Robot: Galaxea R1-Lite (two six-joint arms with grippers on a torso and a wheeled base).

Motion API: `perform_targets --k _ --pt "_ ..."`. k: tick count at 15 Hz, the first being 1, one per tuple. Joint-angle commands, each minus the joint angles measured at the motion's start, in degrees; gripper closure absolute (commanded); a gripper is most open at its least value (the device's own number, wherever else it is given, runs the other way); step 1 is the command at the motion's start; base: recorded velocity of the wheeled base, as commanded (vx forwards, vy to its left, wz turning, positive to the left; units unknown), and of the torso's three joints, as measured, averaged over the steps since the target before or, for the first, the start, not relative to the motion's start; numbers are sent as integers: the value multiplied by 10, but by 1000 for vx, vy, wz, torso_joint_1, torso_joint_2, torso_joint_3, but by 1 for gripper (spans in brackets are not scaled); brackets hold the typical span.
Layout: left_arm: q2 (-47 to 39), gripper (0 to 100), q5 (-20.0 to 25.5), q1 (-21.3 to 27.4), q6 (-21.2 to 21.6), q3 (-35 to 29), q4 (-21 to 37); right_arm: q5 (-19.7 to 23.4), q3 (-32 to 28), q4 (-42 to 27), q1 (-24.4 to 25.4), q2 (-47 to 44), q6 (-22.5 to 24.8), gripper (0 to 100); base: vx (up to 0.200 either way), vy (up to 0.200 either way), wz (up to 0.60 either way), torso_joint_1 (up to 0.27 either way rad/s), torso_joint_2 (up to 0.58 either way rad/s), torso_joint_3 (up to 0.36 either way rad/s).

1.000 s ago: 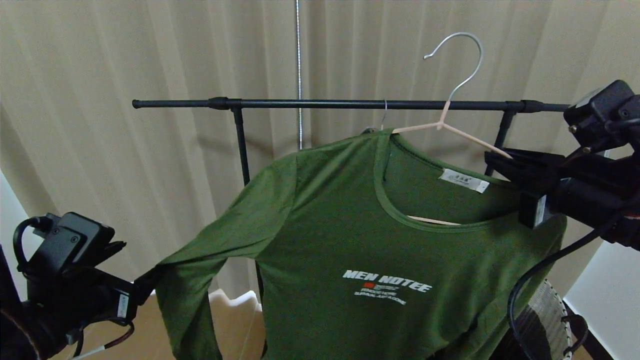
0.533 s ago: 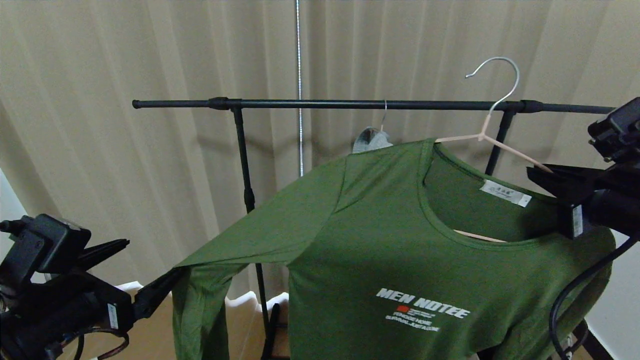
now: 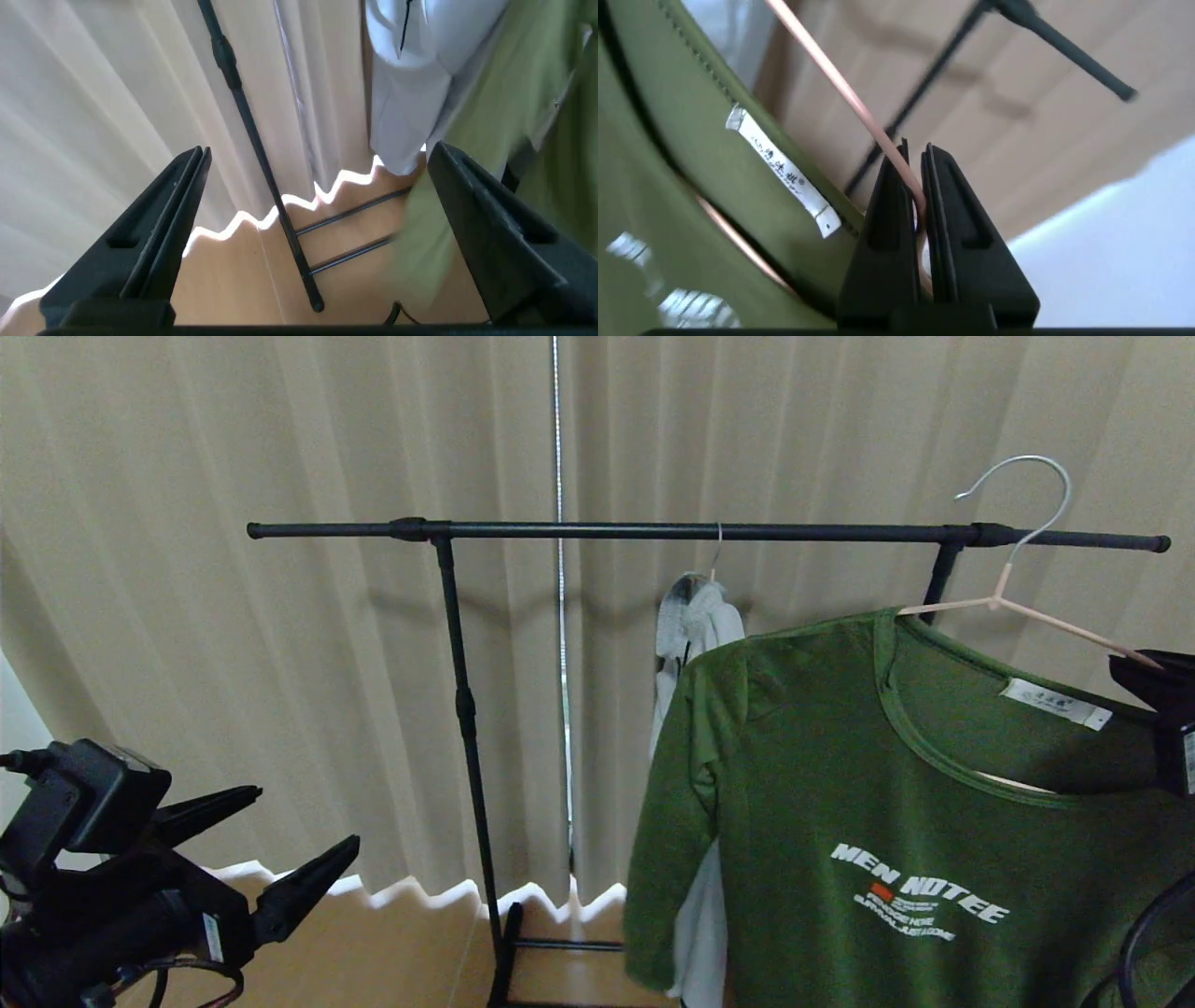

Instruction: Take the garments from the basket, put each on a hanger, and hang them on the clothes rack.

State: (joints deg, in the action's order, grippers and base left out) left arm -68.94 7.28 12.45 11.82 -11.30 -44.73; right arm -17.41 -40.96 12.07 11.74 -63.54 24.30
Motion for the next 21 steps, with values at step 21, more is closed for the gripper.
perform_targets --k 21 --pt "-6 0 -1 -35 -25 -17 0 -39 -3 -72 -187 29 58 100 48 0 0 1 0 0"
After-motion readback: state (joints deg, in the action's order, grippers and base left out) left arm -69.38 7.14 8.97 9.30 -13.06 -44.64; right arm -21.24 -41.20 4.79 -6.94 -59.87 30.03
